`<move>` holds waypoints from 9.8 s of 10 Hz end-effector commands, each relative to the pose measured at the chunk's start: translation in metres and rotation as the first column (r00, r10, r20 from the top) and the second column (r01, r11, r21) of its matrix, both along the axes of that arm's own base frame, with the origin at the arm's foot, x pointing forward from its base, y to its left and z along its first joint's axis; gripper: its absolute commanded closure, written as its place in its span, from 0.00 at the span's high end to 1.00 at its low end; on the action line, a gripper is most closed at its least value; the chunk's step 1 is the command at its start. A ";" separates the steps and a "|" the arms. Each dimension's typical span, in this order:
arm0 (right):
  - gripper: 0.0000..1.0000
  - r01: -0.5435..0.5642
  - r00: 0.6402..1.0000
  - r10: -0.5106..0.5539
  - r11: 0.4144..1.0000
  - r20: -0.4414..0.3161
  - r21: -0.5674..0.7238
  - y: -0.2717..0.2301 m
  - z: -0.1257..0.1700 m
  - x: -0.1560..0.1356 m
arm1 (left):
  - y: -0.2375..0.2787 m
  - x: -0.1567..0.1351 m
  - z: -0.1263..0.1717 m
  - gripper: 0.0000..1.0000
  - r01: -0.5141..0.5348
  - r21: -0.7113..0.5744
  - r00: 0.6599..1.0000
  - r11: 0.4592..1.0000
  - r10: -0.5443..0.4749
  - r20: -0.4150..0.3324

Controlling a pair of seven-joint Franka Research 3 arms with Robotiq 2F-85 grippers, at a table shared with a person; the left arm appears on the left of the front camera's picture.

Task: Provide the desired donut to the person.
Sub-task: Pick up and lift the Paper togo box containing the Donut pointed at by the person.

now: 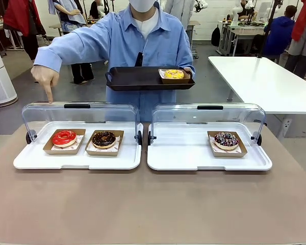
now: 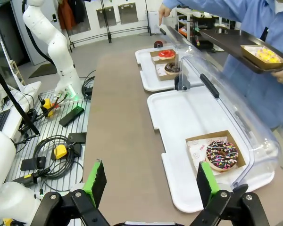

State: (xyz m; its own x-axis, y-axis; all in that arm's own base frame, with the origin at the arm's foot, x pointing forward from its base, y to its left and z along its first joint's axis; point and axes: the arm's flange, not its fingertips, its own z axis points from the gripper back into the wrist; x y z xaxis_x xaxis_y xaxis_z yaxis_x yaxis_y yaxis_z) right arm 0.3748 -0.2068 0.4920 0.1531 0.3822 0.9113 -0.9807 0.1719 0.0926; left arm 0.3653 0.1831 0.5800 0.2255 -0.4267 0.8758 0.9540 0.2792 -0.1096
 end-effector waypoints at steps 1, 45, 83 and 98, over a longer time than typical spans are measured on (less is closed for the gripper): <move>1.00 0.005 1.000 -0.005 1.000 -0.004 -0.014 0.000 -0.003 -0.001 | 0.001 -0.001 0.001 1.00 0.006 -0.004 1.000 1.000 -0.006 0.007; 1.00 0.005 1.000 -0.005 1.000 -0.004 -0.014 0.000 -0.003 -0.001 | -0.231 0.096 -0.220 1.00 0.259 0.877 0.938 0.406 -0.321 -0.129; 1.00 0.005 1.000 -0.005 1.000 -0.004 -0.014 0.000 -0.003 -0.001 | -0.242 -0.037 -0.052 0.00 0.207 0.934 0.943 0.291 -0.314 -0.111; 1.00 0.005 1.000 -0.005 1.000 -0.004 -0.014 0.000 -0.003 -0.001 | -0.268 -0.007 0.027 0.00 0.123 0.929 0.964 0.350 -0.264 -0.028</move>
State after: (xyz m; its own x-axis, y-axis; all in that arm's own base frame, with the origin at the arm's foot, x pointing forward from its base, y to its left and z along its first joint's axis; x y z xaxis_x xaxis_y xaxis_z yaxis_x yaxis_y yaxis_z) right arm 0.3750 -0.2076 0.4906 0.1579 0.3831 0.9101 -0.9798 0.1750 0.0963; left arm 0.3606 -0.0838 0.6096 -0.0384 -0.9965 -0.0736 0.9799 -0.0520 0.1924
